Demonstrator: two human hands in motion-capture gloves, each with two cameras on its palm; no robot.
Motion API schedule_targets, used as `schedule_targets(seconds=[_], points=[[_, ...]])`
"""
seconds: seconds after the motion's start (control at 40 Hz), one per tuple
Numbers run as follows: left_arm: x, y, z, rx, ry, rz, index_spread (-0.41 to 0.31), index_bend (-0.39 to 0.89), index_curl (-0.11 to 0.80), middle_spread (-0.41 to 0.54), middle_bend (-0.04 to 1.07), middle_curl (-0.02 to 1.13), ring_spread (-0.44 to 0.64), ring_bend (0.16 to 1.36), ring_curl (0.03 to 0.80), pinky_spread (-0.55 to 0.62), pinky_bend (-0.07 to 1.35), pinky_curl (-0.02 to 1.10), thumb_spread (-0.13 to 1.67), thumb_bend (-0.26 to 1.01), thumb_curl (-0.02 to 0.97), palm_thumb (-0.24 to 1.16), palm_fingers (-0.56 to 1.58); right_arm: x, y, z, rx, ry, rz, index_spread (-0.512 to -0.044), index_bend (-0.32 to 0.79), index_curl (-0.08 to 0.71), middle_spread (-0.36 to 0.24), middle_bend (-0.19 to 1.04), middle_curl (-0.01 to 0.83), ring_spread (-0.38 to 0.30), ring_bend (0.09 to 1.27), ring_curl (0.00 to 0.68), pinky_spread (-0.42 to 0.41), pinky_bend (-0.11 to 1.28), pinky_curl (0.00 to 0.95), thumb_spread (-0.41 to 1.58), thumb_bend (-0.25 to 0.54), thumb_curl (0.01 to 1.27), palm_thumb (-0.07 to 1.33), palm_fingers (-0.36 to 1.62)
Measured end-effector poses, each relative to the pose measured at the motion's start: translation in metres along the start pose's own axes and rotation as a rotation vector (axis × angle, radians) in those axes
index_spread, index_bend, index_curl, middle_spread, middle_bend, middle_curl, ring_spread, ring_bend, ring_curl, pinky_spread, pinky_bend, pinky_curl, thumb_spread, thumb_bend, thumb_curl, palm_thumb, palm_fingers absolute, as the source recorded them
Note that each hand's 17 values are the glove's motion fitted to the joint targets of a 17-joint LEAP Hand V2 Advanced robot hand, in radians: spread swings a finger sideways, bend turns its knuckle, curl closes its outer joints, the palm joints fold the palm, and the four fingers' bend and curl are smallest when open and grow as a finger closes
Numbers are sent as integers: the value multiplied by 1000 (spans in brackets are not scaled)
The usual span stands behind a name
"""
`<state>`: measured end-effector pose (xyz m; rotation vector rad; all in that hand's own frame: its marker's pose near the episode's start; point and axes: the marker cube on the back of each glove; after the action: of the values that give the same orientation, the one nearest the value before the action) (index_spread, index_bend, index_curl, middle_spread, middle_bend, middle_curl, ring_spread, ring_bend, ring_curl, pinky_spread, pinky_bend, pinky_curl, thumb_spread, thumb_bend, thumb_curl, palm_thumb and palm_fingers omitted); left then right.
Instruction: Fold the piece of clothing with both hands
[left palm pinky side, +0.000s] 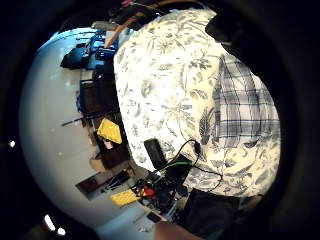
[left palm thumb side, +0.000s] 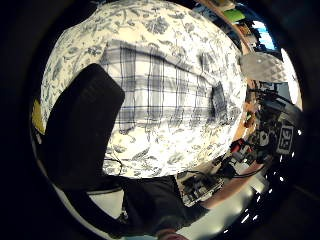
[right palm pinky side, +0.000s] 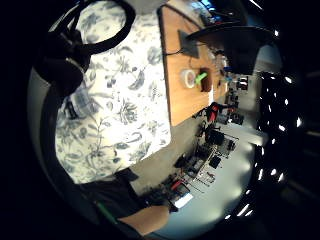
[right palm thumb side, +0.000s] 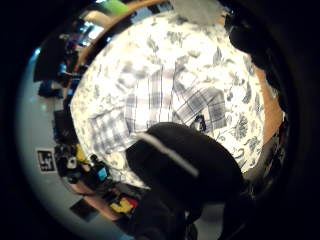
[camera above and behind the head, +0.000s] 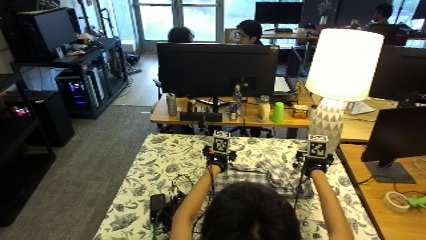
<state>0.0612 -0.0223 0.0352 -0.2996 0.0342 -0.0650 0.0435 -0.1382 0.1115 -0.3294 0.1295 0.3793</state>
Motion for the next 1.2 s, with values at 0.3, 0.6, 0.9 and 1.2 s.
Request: schedule_targets(seconds=[0.3,0.6,0.9,1.2], points=[[20,-29,95,-140,121,-59,-40,65,364,153,122,242,209,598,376,359,586,404,1302,-24,161,74,139,-10,36,74,-234,-65,28,-281,41,171,-14,184,420,-15,513,413,41,592,411,1093,-41,144,109,628],[32,-40,119,-141,59,-12,-55,106,291,191,160,231,294,649,367,388,738,423,1207,-20,175,40,24,-31,25,100,-151,-49,-34,-258,-37,76,-14,264,430,-34,656,422,38,684,405,1086,31,198,232,682],[31,-31,123,-238,39,-28,-59,116,264,196,170,241,319,670,352,374,776,409,1172,-17,188,33,20,-51,16,92,-4,-121,-4,-204,66,72,-56,304,452,-140,699,433,-206,793,418,1088,132,274,578,1008],[25,-31,119,-223,22,-26,-59,125,253,205,170,251,333,679,342,371,796,395,1167,-17,192,28,4,-63,14,84,5,-72,2,-205,200,196,-130,391,502,-204,742,465,-323,626,381,1017,226,340,927,1321]])
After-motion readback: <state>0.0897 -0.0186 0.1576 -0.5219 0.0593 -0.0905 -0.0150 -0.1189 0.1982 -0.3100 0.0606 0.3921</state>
